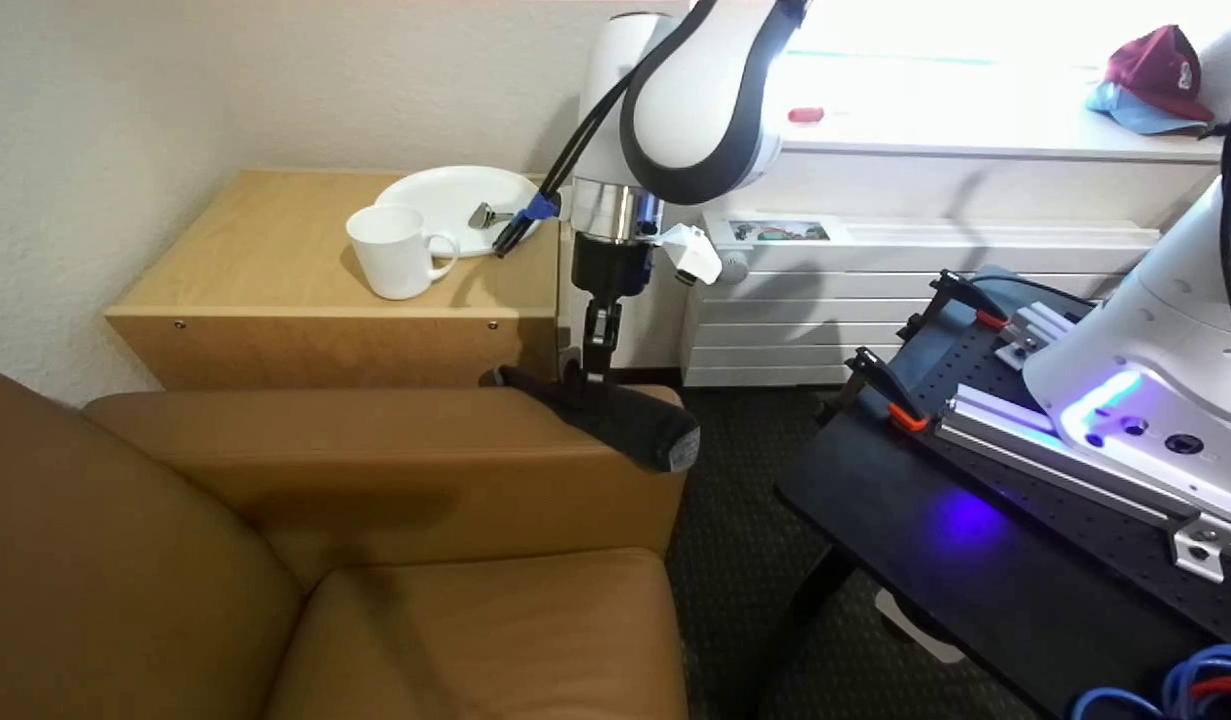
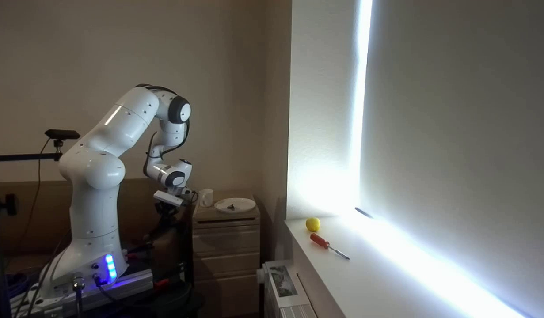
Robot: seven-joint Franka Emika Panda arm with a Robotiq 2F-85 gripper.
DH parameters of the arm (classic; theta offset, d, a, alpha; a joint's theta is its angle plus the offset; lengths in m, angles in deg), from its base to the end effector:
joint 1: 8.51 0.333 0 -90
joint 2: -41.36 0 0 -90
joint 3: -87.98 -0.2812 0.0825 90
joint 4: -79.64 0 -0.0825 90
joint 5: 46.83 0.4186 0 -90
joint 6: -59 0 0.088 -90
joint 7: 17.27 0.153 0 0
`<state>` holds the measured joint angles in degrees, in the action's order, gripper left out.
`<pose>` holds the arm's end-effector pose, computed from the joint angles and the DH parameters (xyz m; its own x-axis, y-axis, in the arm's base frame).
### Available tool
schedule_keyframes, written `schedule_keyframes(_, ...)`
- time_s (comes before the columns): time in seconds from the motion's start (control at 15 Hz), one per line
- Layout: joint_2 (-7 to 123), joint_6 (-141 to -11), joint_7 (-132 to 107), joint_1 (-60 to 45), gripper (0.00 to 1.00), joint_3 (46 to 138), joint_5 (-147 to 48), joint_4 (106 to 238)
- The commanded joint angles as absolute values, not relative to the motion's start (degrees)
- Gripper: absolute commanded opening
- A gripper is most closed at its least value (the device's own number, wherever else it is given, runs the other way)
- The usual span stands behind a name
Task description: Put the sock on the windowsill on the armrest
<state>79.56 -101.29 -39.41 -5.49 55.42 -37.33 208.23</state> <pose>0.3927 0.3484 0.0104 0.7373 0.6728 0.0621 0.6406 -0.6669 -0.3806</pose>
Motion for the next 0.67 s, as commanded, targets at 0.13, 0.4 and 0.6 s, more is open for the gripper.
schedule_keyframes(0.13,83.6,-100.0,-39.0,-7.3,0.01,54.1,-37.5,206.2)
schedule_keyframes(0.4,83.3,-100.4,-37.8,-7.4,0.37,53.8,-37.2,205.6)
schedule_keyframes(0.6,81.4,-99.8,-36.7,-6.8,0.58,54.0,-37.5,206.1)
